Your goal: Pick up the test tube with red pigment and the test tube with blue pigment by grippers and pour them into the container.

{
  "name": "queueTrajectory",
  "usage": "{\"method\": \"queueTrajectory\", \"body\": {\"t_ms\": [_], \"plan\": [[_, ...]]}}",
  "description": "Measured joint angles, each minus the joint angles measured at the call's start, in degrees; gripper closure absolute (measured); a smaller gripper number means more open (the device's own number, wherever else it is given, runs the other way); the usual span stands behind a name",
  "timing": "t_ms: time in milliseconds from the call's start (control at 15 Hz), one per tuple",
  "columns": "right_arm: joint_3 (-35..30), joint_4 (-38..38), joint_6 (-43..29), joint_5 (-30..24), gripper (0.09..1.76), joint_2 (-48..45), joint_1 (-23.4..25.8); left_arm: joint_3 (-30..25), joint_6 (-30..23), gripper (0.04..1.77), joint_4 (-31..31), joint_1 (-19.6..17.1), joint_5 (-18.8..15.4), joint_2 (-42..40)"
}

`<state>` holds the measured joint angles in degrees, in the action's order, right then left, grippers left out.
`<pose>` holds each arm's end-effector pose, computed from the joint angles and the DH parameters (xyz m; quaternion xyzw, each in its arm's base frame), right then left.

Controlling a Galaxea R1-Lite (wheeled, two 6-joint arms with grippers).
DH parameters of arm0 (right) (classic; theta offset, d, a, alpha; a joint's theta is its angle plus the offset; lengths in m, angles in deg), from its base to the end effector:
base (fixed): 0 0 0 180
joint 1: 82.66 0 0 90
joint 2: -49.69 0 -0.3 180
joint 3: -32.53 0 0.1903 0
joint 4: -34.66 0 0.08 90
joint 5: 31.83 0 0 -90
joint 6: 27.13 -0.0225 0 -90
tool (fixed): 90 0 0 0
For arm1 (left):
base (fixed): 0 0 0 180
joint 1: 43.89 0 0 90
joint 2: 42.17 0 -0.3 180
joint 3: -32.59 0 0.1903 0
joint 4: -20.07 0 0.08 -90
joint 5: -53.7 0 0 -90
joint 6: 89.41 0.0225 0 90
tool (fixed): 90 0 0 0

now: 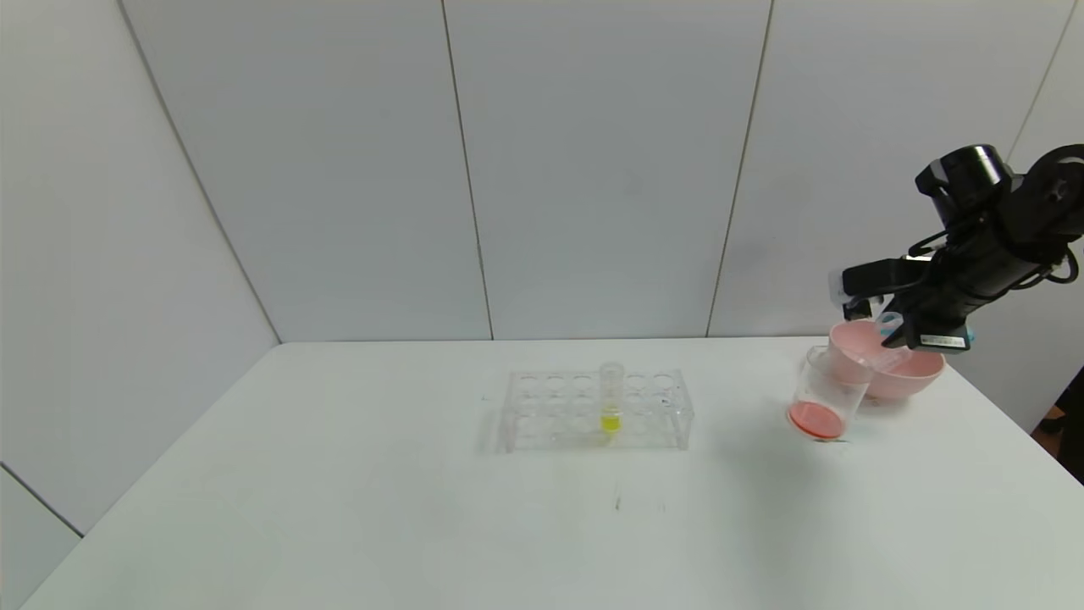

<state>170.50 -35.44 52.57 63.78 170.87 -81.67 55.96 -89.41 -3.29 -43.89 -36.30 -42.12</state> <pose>0.3986 -0.0091 0.2295 -0.5856 0.3771 0.2477 0.6734 -0.0227 0.0000 0.0755 0.0000 0.0003 0.0000 1.0000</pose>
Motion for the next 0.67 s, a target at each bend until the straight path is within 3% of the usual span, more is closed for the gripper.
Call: {"method": "queueTrajectory", "body": {"t_ms": [667], "plan": [[0.0, 0.4, 2.93, 5.96, 1.33, -0.11, -0.83, 0.0, 0.0, 0.05, -0.02, 0.0, 0.0, 0.0]]}}
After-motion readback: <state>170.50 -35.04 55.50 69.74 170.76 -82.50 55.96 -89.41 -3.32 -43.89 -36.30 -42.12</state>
